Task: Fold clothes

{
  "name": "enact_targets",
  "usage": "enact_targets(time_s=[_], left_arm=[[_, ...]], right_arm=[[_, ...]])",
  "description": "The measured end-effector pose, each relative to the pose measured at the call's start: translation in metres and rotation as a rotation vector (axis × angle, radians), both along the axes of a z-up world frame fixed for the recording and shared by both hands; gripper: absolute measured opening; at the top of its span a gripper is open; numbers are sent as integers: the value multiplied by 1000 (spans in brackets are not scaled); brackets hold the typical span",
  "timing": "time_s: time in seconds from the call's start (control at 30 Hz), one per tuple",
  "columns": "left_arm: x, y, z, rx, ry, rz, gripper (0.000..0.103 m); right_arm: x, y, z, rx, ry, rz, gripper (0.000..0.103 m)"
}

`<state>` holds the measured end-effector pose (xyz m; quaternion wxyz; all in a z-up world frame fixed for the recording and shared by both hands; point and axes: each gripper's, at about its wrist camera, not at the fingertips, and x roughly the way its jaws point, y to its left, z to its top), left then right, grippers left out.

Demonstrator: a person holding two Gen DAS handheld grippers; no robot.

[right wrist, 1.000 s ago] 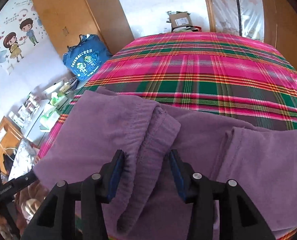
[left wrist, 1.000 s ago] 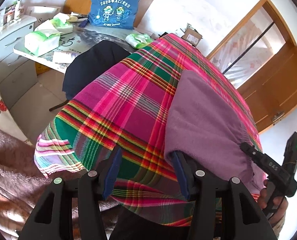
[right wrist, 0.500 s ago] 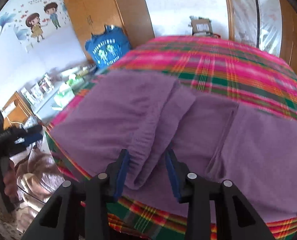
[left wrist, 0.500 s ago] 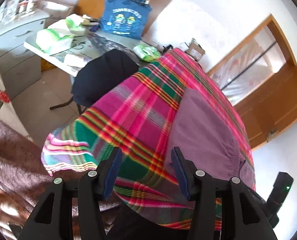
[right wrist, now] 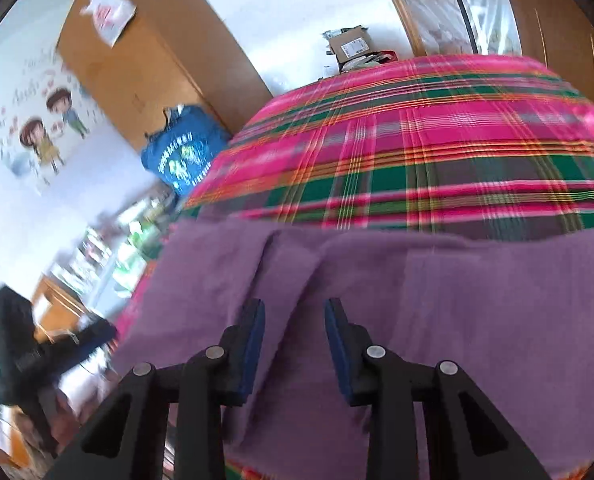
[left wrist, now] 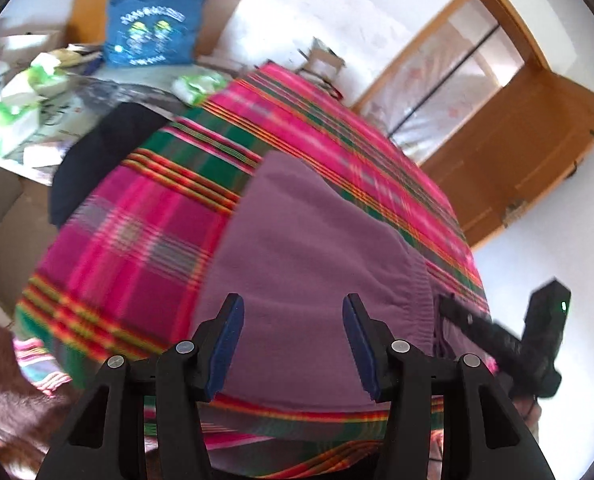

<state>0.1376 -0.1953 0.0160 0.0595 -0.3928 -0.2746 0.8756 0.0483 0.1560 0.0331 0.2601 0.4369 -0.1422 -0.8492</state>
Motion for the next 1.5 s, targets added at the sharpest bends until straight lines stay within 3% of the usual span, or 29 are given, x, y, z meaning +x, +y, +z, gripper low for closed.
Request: enact_targets(time_s=[0.17,0.33,0.37,0.43,0.6,0.7,0.83,0.9,1.1,1.13,1.5], left_arm=[[-22,17,-3,12,-25,-63,53],[-34,26,-8,8,-55,-84,53],[-35,27,-8,3,-56,-86,53],[-36,27,-9,-3,-59,-88,53],[-37,25,-10,-9,-72,-86,53],[-37,28,-9,-24,-71,-90,53],[-41,33,-4,-17,-58,-121,53],[-43,41,-1,-12,-51,-155,53],[-41,75,5,-36,-33,-306,53],[-41,79,5,-42,-36,-322,53],[-46,120,6,-88,-54,-420,53]], right_arm=[[-33,-1,-16,-76,-103,-15,33],[-40,-15,-24,-159,-138,64,32],[-41,-14,-26,-184,-152,56,29],[-38,-10,-23,-201,-137,32,8],[-31,0,-15,-222,-94,-19,4],[-29,5,-10,-227,-73,-50,4],[-32,6,-29,-241,-152,-43,7],[-33,2,-36,-255,-187,-20,17],[-30,10,-44,-432,-233,59,28],[-31,12,-47,-472,-248,69,28],[-26,2,-43,-544,-250,151,28]])
